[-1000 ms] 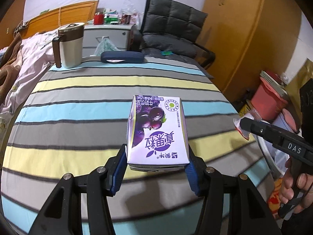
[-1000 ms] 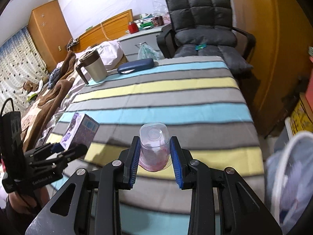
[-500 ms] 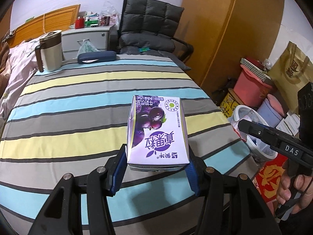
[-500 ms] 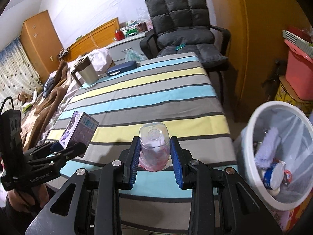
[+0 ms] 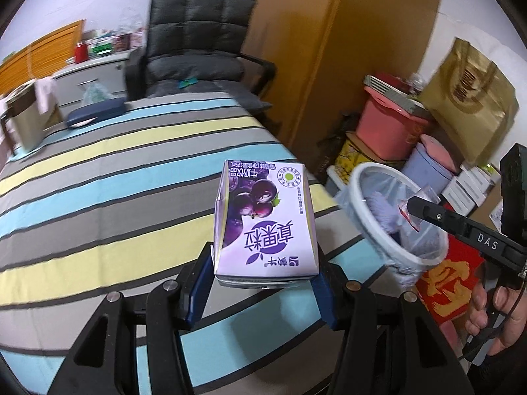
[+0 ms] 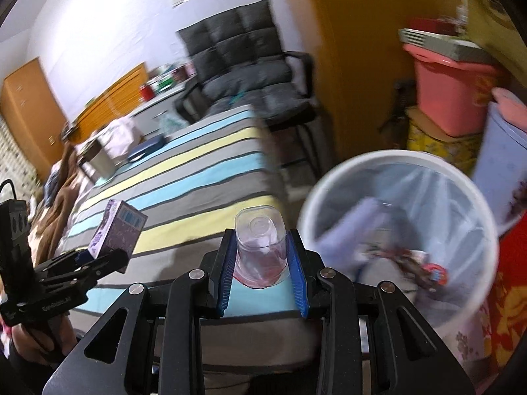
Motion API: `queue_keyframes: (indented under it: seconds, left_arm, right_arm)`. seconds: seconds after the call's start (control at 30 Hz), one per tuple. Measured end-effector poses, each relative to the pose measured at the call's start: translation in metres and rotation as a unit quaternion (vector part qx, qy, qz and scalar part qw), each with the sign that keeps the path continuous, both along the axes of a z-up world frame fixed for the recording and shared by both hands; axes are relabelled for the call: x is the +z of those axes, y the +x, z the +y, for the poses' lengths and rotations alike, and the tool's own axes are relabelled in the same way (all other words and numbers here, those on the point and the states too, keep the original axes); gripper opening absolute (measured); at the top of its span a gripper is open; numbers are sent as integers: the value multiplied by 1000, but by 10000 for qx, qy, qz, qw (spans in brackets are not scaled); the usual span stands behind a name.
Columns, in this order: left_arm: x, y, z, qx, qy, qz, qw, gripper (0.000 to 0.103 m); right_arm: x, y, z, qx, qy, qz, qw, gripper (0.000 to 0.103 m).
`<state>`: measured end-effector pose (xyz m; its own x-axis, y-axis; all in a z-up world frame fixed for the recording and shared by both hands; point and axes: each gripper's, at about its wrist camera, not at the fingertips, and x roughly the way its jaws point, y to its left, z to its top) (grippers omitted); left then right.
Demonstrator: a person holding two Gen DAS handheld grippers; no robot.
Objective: Collect trash
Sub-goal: 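Carry the juice box and clear cup in both tools over the bin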
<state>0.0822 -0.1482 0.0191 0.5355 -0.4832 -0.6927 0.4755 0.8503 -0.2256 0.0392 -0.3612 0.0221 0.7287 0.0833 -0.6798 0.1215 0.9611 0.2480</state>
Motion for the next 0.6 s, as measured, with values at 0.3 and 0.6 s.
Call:
queue_keyframes:
  seconds: [0.3,0.6]
  left_arm:
    - [1,2,-79,-878,3,29,9961,57]
    - [-13,-1,-152,-1695,3,270,9852,57]
  right_arm:
    - [-8,-28,-56,-828,3,182,9964,33]
    - [-15,-39,-82,-1117,35,315,9932,33]
